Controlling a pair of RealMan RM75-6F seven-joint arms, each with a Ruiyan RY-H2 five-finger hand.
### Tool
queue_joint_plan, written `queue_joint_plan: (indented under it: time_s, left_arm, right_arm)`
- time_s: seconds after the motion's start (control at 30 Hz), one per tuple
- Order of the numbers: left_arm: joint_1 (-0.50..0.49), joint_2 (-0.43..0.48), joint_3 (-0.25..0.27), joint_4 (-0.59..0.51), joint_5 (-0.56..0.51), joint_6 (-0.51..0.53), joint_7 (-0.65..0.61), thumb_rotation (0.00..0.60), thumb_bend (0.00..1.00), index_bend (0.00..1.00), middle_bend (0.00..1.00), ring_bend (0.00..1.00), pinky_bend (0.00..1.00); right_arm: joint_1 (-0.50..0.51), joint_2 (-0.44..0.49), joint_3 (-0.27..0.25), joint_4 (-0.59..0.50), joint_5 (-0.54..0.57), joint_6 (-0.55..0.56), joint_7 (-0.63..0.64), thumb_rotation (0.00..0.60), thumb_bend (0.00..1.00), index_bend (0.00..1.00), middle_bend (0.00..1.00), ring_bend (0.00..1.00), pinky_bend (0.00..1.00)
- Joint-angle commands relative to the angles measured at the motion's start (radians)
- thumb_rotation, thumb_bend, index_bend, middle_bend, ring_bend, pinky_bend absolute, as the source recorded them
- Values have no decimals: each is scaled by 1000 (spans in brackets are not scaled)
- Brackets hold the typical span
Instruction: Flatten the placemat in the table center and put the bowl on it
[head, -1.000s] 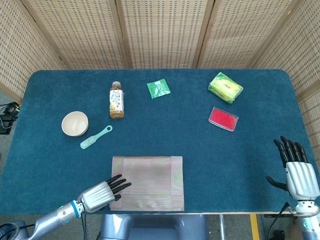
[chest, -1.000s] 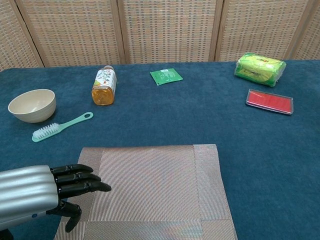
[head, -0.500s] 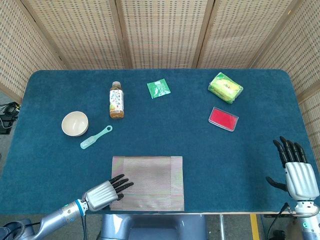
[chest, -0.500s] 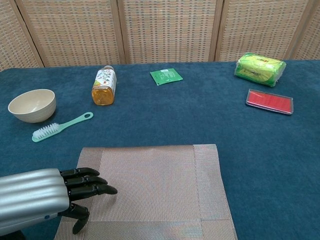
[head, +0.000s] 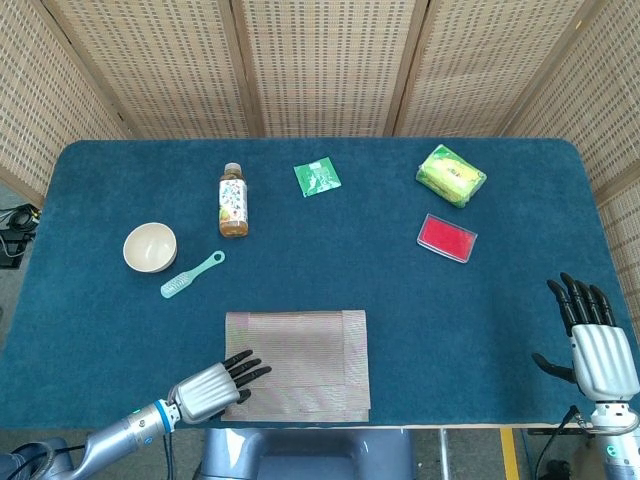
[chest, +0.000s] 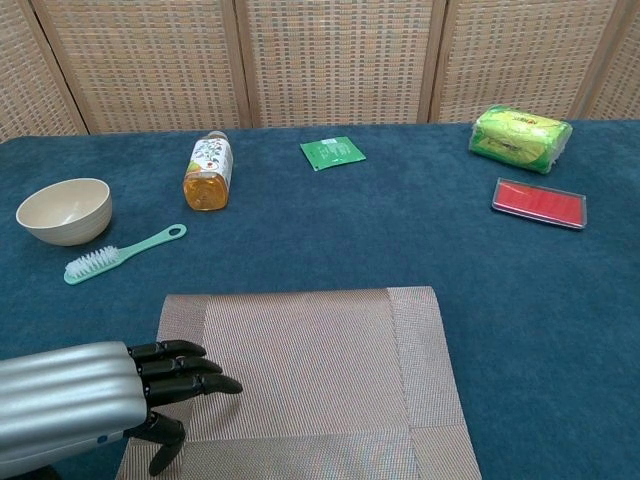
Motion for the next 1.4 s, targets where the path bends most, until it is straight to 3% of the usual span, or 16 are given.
queue_joint_plan:
  time_s: [0.03, 0.2, 0.33, 0.47, 0.73, 0.93, 1.03, 1.27, 1.33, 1.4]
  left_arm:
    - [0, -3, 1, 1, -1, 0, 0, 600, 321, 479, 0, 0, 0]
    - [-2, -12, 3, 5, -2, -1, -4, 600, 437, 483, 0, 0, 0]
    - [-3, -17, 3, 6, -5, -3, -4, 600, 455, 486, 0, 0, 0]
    - [-5, -21, 3, 5, -9, -8, 1, 600, 541, 488, 0, 0, 0]
    - [-10, -21, 3, -4, -14, -11, 3, 600, 549, 502, 0, 0, 0]
    - [-10, -26, -4, 0, -23, -8, 2, 600, 549, 688, 0, 0, 0]
    - [-12, -35, -12, 13, -26, -2, -12, 600, 549, 702, 0, 0, 0]
    - [-32, -36, -57, -5, -68, 6, -96, 600, 549, 717, 0, 0, 0]
    - [-42, -32, -89, -22, -89, 15, -127, 600, 550, 721, 0, 0, 0]
    - [-62, -27, -167, -47, -144, 29, -162, 600, 549, 723, 0, 0, 0]
  right_arm:
    - [0, 1, 0, 0, 0, 0, 2, 600, 0, 0, 0, 0, 0]
    - [0, 3, -1, -1, -2, 0, 5, 600, 0, 0, 0, 0, 0]
    - [0, 4, -1, -1, -3, 0, 7, 600, 0, 0, 0, 0, 0]
    - [0, 5, -2, -1, -5, -1, 9, 600, 0, 0, 0, 0, 0]
    - [-1, 6, -3, -3, -7, 1, 11, 600, 0, 0, 0, 0, 0]
    - [-1, 7, -3, -4, -10, 2, 15, 600, 0, 0, 0, 0, 0]
    - [-1, 8, -3, -4, -11, 4, 18, 600, 0, 0, 0, 0, 0]
    - [-3, 10, -4, -6, -16, 7, 21, 600, 0, 0, 0, 0, 0]
    - [-3, 9, -4, -6, -16, 8, 20, 600, 0, 0, 0, 0, 0]
    - [-3, 8, -5, -7, -17, 7, 16, 600, 0, 0, 0, 0, 0]
